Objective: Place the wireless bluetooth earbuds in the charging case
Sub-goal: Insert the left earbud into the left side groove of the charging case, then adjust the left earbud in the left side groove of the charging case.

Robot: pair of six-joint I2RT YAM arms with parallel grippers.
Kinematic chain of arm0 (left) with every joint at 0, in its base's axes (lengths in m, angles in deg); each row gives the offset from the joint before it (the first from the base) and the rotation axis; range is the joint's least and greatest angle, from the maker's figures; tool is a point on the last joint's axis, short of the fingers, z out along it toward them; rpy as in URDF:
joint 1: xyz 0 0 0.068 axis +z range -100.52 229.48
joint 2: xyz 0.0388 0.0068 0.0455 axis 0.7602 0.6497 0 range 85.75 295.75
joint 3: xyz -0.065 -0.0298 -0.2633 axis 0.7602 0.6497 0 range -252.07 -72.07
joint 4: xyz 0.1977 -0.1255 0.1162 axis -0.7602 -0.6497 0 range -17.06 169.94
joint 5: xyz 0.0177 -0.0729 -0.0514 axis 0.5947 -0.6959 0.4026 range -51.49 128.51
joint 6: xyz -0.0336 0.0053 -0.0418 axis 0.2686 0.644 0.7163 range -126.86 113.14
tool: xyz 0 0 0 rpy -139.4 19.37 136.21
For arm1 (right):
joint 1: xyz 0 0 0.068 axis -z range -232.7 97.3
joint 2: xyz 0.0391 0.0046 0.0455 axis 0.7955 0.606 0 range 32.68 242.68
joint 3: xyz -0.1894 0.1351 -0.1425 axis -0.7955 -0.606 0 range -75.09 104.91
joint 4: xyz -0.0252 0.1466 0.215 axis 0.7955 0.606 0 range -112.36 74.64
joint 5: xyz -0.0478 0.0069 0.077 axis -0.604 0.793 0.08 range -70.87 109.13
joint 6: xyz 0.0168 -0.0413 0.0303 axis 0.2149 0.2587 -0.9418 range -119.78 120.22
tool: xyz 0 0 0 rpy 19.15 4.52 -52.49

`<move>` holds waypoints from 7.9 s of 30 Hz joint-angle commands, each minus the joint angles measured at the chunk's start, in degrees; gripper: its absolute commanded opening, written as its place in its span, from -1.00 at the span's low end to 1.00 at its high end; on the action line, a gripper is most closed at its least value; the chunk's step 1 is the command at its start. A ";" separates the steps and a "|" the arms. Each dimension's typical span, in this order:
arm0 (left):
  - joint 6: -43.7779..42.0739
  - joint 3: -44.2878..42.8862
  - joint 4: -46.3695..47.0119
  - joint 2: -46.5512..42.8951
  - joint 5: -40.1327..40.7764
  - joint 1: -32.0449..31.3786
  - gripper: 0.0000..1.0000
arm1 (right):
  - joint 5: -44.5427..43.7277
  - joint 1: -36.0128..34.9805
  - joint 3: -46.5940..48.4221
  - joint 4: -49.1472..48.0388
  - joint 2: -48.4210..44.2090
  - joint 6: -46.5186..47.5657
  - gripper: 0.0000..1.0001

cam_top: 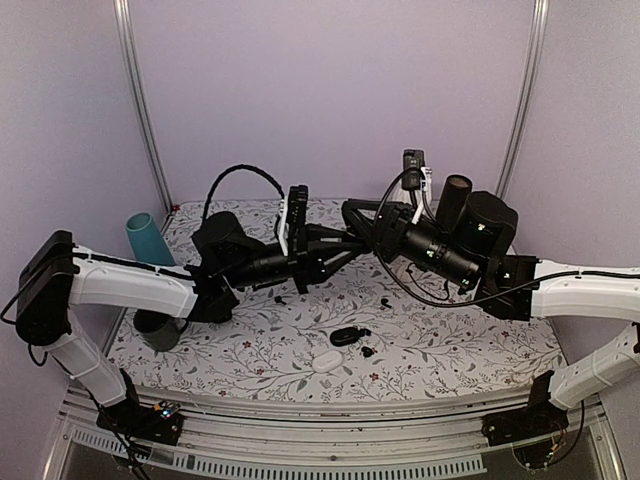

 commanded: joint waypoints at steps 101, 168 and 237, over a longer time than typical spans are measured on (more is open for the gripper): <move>0.47 -1.44 6.67 -3.50 6.69 1.33 -1.00 | 0.48 -0.57 -3.16 11.10 -1.29 -2.05 -0.31; -24.61 6.80 4.64 -5.92 -9.31 5.08 -1.00 | 15.25 -1.21 12.96 42.69 -8.88 14.77 -0.16; -33.32 5.92 -2.11 -6.84 4.81 0.60 -1.00 | 1.22 -4.15 7.61 33.37 -7.35 5.24 -0.69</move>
